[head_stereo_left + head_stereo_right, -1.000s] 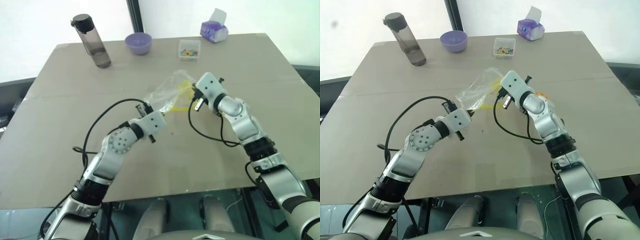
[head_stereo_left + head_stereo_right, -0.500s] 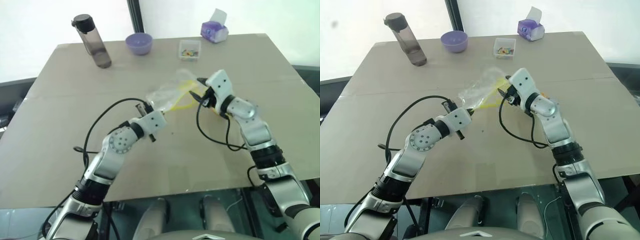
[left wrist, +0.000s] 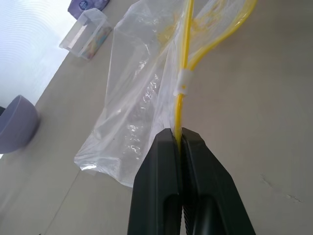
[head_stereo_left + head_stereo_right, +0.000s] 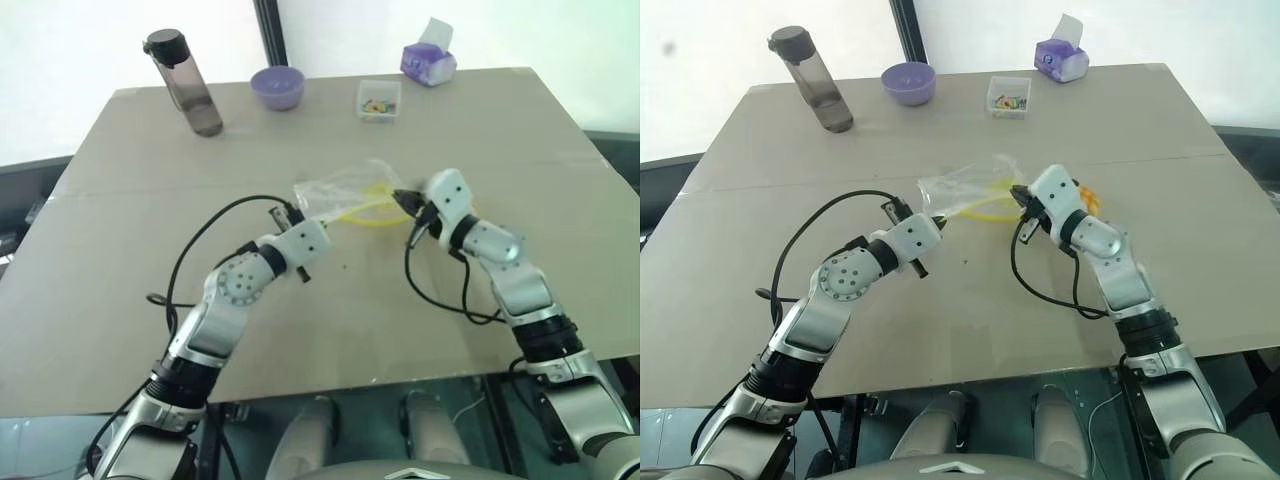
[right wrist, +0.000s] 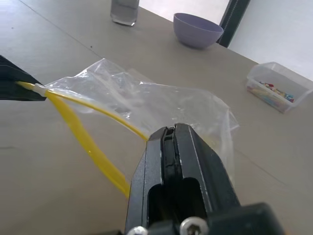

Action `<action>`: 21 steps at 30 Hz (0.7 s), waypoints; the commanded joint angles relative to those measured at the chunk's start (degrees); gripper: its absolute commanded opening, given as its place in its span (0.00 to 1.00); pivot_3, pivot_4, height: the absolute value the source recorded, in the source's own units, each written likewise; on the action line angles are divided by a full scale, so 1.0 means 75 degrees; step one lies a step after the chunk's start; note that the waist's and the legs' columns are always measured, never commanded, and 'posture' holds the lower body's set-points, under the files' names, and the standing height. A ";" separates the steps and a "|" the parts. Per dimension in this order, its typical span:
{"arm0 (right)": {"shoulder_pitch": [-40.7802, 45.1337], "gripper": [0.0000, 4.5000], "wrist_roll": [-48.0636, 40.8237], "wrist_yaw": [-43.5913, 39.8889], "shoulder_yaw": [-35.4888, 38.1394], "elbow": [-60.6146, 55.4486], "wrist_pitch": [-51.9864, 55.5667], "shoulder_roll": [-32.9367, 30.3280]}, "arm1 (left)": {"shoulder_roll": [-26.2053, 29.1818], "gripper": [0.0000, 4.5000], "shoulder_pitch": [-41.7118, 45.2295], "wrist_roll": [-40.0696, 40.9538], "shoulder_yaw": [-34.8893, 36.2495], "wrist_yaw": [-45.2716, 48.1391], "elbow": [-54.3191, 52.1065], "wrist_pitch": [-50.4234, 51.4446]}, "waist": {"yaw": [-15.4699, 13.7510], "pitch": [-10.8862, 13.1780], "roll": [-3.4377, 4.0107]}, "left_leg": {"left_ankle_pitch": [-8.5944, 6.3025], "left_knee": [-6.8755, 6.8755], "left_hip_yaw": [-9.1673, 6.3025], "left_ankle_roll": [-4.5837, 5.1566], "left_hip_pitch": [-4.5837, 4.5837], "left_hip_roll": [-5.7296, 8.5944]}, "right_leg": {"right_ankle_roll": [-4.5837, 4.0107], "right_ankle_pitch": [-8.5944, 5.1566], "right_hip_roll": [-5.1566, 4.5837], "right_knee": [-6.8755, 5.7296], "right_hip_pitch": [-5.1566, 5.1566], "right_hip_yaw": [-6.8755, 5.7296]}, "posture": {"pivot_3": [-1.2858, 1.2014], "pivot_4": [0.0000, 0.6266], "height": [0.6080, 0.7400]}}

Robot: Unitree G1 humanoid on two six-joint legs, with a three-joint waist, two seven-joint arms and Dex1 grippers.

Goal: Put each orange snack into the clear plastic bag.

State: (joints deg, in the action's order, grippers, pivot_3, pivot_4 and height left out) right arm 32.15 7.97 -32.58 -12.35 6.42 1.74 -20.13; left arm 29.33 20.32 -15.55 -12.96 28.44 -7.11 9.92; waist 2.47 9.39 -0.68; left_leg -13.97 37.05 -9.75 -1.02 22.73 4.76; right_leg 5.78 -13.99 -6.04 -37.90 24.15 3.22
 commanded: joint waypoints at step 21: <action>0.0085 0.01 -0.0678 -0.1077 -0.0500 0.0496 -0.1862 0.0215 | -0.0091 0.00 0.0035 -0.0071 0.0152 -0.0076 -0.0184 0.0099 | -0.0006 0.0000 0.0000 | 0.0000 0.0011 -0.0007 0.0000 -0.0001 0.0001 | 0.0001 0.0000 0.0002 0.0000 -0.0009 -0.0004 | 0.52 0.24 1.00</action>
State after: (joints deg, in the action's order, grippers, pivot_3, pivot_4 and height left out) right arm 33.26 4.32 -39.42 -16.58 13.01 -10.68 -18.12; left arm 28.45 20.38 -15.64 -12.94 28.44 -6.94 10.94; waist 2.42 9.39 -0.69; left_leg -13.98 37.13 -9.81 -1.01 22.73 4.77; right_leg 5.78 -13.99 -6.03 -37.90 24.08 3.18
